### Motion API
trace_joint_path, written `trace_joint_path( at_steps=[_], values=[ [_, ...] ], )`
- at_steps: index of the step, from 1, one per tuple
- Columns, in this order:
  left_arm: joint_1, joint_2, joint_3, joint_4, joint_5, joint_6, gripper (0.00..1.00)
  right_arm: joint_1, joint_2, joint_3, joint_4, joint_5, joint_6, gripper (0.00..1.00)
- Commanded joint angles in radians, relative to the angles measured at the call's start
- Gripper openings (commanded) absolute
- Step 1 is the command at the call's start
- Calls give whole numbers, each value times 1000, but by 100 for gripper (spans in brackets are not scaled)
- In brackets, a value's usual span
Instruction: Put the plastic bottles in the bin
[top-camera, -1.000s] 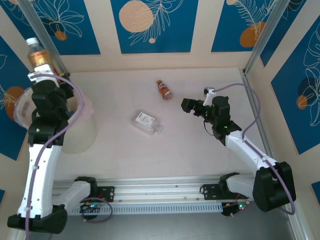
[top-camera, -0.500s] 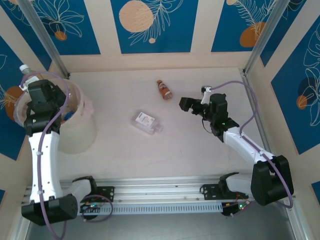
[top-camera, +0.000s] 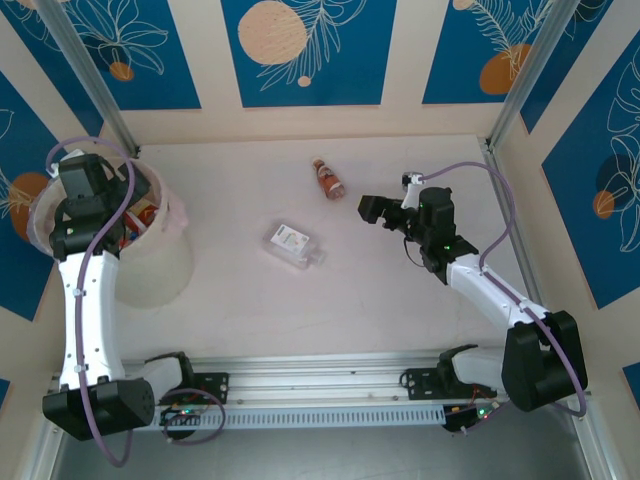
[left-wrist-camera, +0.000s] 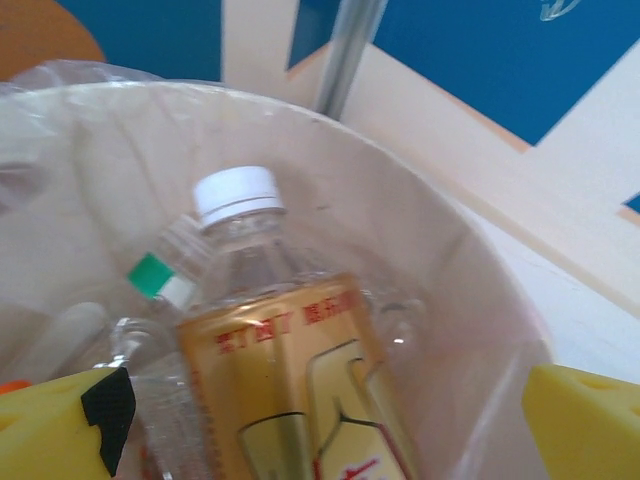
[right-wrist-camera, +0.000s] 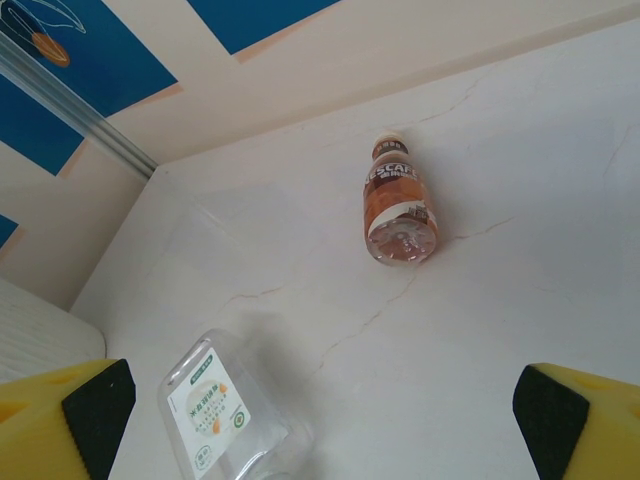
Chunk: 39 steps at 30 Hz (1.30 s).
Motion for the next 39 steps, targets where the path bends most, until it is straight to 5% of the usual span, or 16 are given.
trace_joint_path(
  at_steps=[1, 7, 13, 18, 24, 29, 32, 39],
  values=[
    [11, 7, 9, 58, 161, -42, 100, 5, -17, 7, -6, 9, -20, 99],
    [11, 55, -55, 169, 367, -106, 100, 6, -14, -2, -2, 6, -17, 99],
    [10, 49, -57, 198, 312, -87, 100, 5, -20, -8, -8, 4, -17, 99],
    [6, 3, -59, 266, 486, -108, 100, 4, -17, -16, -3, 6, -11, 99],
    [-110, -69, -1, 235, 483, -32, 100, 1, 26, 29, -52, -12, -60, 99],
    [-286, -29, 37, 204, 458, 27, 100, -5, 179, 179, -205, -66, -176, 99],
    [-368, 8, 33, 246, 540, 34, 100, -1, 309, 307, -308, -84, -221, 99],
    [-453, 58, -34, 340, 674, 20, 100, 20, 685, 735, -579, -13, -288, 100]
  ],
)
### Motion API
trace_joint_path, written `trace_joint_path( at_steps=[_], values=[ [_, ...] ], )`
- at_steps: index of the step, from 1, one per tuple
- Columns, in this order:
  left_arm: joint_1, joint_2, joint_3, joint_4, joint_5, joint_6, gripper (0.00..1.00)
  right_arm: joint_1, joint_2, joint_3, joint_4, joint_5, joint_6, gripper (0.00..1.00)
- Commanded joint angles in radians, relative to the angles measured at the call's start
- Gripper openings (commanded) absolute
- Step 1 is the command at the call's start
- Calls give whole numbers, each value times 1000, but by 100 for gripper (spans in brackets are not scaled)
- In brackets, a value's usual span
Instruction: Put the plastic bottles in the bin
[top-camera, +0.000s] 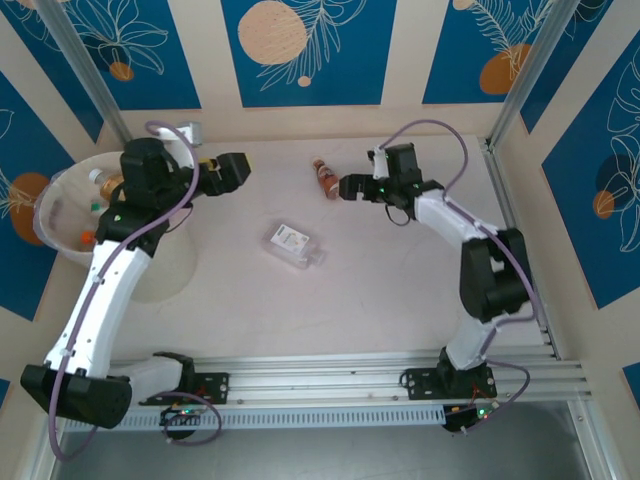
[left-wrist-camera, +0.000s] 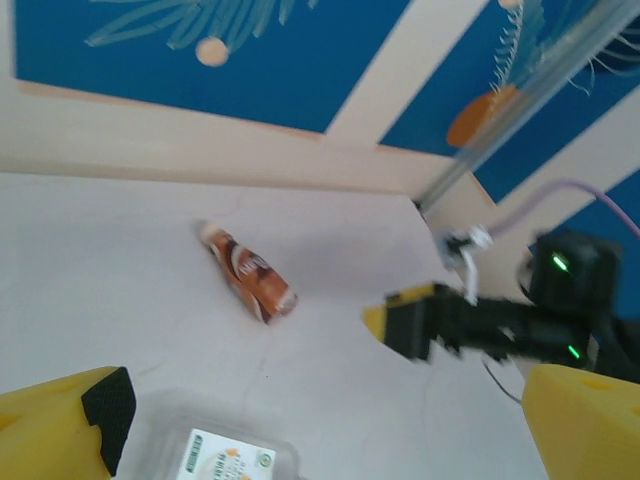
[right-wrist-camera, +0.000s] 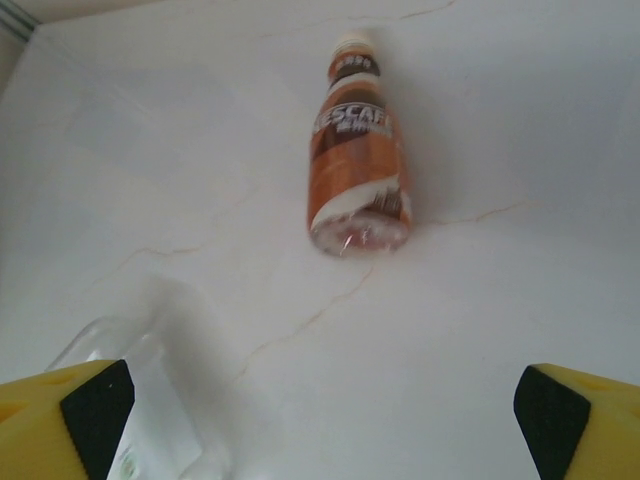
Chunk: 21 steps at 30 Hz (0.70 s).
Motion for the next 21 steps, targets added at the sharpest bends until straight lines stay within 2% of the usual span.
trace_joint_path(
  at_steps=[1, 7, 12, 16, 19, 21],
  values=[
    [-18, -1, -45, 75, 94, 4, 100, 17, 159, 194, -216, 21, -88, 100],
    [-27, -8, -146, 162, 189, -33, 100, 37, 452, 603, -461, 35, -142, 100],
    [-30, -23, -179, 158, 167, -4, 100, 63, 651, 892, -631, 55, -160, 98],
    [-29, -30, -196, 160, 145, 5, 100, 85, 762, 1048, -718, 96, -144, 96],
    [-29, -26, -214, 168, 143, 12, 100, 96, 798, 1086, -726, 144, -118, 86],
    [-29, -20, -221, 172, 143, 16, 100, 98, 797, 1085, -723, 156, -105, 73]
  ],
)
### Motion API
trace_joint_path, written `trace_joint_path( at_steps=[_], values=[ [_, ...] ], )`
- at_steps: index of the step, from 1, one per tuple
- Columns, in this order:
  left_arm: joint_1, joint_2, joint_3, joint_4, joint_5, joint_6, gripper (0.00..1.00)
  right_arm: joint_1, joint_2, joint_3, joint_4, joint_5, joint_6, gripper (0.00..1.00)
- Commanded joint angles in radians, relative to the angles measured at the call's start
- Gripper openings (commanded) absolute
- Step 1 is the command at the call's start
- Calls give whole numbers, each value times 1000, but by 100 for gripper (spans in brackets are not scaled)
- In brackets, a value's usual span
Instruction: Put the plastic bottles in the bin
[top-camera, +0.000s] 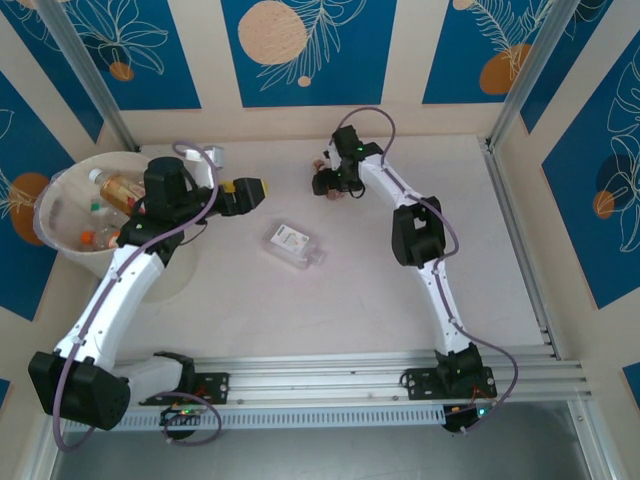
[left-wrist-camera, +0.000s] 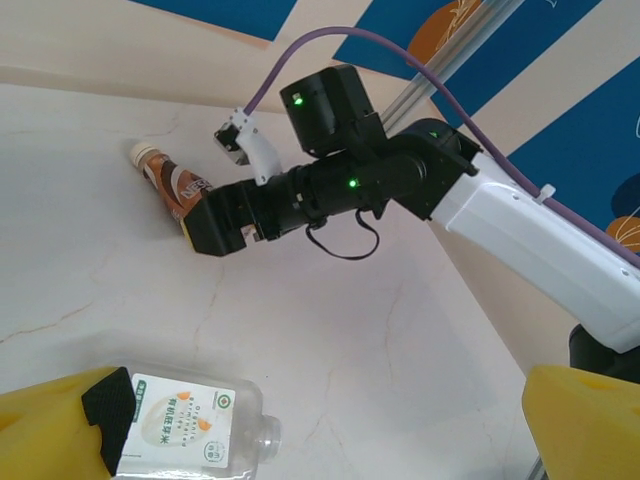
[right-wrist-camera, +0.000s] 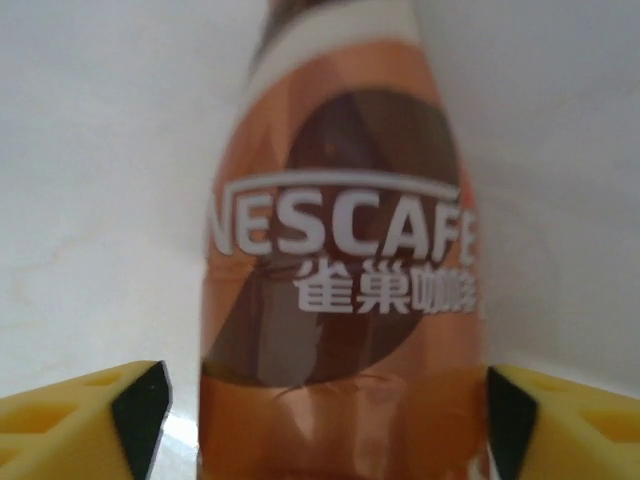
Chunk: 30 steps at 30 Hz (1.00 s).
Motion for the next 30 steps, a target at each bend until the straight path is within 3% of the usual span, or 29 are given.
trace_joint_path(
  at_steps=[1, 4, 8, 13, 17, 23, 27, 30],
  values=[
    [-10, -6, -17, 46, 5, 25, 100, 6, 1, 34, -70, 42, 19, 69],
    [-10, 6, -21, 51, 2, 17, 100, 13, -61, -36, -31, 70, 24, 58],
    [-13, 18, -44, 107, 14, -32, 100, 36, -280, -329, 164, 87, 0, 51],
    [-16, 40, -77, 191, 20, -103, 100, 57, -606, -739, 417, 29, -15, 48],
    [-27, 79, -66, 212, 37, -129, 100, 62, -822, -999, 552, -91, -7, 48],
    [-60, 181, -54, 369, 112, -268, 100, 78, -1039, -1236, 677, -307, 15, 48],
    [-88, 271, 8, 413, 170, -331, 94, 95, -1109, -1311, 749, -420, 26, 48],
    [-104, 296, 14, 470, 143, -374, 92, 103, -1123, -1330, 778, -460, 28, 48]
  ],
)
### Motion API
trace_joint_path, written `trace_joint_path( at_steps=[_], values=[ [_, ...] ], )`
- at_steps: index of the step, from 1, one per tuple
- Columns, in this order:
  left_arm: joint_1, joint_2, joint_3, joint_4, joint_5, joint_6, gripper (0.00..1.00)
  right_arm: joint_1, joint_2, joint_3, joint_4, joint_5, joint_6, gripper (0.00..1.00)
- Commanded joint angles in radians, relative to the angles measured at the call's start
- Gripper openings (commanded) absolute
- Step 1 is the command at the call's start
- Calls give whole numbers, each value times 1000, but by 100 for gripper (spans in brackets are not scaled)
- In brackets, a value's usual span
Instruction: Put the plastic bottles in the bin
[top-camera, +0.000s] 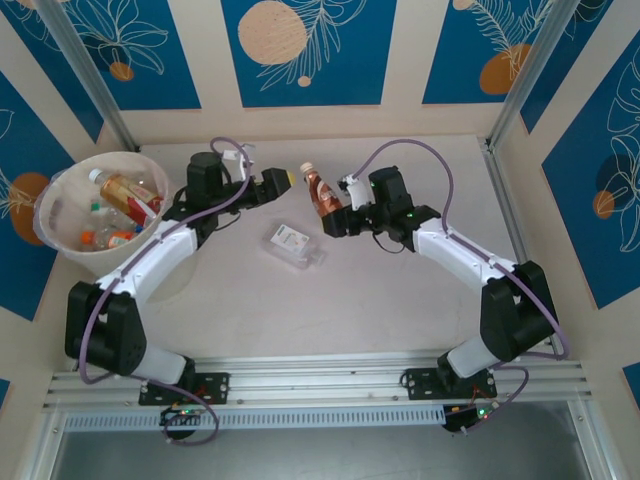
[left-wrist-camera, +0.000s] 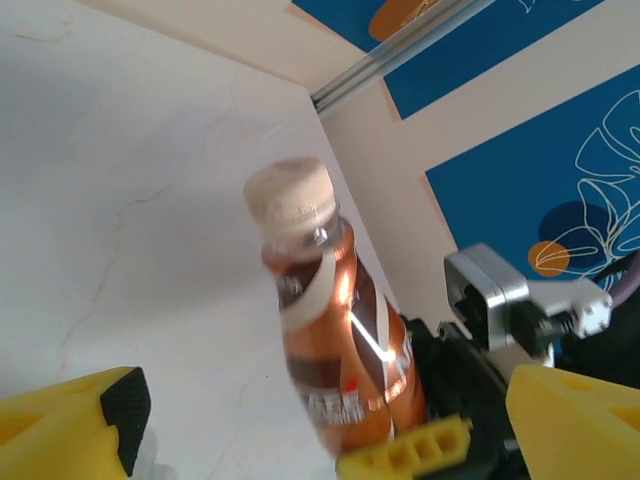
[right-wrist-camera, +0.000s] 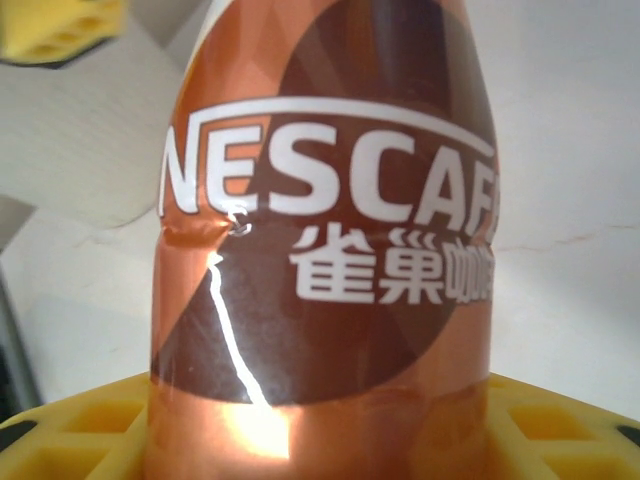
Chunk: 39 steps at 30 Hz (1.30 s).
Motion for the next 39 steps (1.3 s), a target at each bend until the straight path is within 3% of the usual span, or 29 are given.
trace_joint_path(
  at_steps=[1, 6, 12, 15, 19, 23, 25, 30, 39],
  values=[
    [-22, 8, 40, 127, 29, -79, 91, 12, -38, -19, 100, -135, 14, 48],
    [-40, 44, 70, 112, 11, -86, 88, 38, -17, 2, 131, -253, 9, 48],
    [-41, 66, 81, 92, -90, -62, 78, 74, 26, 43, 141, -338, -7, 49],
    [-41, 85, 88, 125, -70, -86, 64, 88, 39, 55, 136, -346, -11, 50],
    [-41, 80, 75, 134, -53, -85, 36, 91, 31, 55, 144, -310, -3, 53],
    [-39, 57, 74, 117, -34, -49, 9, 88, 2, 49, 144, -286, -3, 73],
    [-38, 43, 76, 99, -45, -33, 5, 86, -12, 48, 132, -286, -20, 85],
    [-34, 13, 74, 51, -94, 3, 0, 78, -60, 44, 72, -223, -62, 99],
    [-13, -64, 48, -11, -177, 82, 0, 33, -211, -28, 21, -37, -103, 99]
  ],
)
